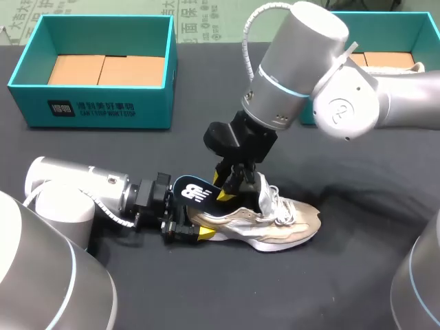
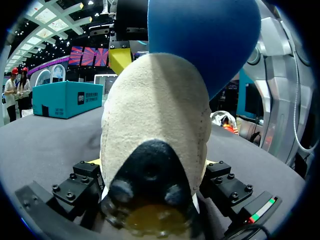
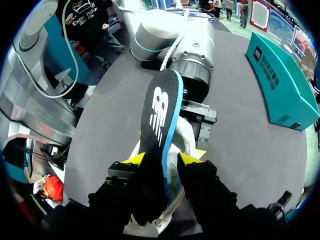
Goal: Take the shoe out of the shoebox, open the shoe tongue, remove and reinsert the insole, then place the shoe into the shoebox
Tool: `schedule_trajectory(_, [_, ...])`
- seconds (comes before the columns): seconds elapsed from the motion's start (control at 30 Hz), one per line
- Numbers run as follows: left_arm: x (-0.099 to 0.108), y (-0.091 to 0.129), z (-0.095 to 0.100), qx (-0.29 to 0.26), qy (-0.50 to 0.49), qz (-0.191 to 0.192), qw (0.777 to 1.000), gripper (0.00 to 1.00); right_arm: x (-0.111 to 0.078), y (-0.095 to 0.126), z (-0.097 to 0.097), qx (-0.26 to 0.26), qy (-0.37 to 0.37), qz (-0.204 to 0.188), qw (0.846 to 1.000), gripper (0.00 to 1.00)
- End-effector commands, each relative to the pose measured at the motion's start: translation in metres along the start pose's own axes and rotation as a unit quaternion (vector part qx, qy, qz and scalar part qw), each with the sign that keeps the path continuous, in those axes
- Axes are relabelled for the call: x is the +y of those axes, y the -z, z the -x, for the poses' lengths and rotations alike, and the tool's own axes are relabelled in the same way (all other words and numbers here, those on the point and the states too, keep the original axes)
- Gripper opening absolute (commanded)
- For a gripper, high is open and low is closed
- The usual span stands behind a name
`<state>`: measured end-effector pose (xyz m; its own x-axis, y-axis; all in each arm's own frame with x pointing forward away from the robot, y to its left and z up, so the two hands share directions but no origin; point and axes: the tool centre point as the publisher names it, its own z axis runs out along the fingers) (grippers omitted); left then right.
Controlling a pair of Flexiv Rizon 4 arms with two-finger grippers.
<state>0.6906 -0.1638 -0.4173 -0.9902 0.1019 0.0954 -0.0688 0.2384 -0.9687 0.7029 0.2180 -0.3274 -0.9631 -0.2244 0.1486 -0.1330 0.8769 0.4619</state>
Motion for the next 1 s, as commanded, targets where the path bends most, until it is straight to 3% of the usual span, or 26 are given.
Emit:
schedule_trajectory(0.03, [0.0030,-0.0011,0.0003,-0.001,0.000,0.000,1.000,0.00,0.0031,0.0060,0.0052,0.017,-0.007,-0.011,1.000,0.42])
schedule_trajectory(0.53, [0.0030,-0.0011,0.0003,-0.001,0.000,0.000,1.000,0.00,0.0021,0.0130,0.0123,0.079,-0.013,-0.017,0.997,0.45])
schedule_trajectory(1.0, [0.0030,-0.0011,0.0003,-0.001,0.000,0.000,1.000,0.00,0.0025,0.0074,0.0067,0.112,-0.046,-0.020,0.992,0.49])
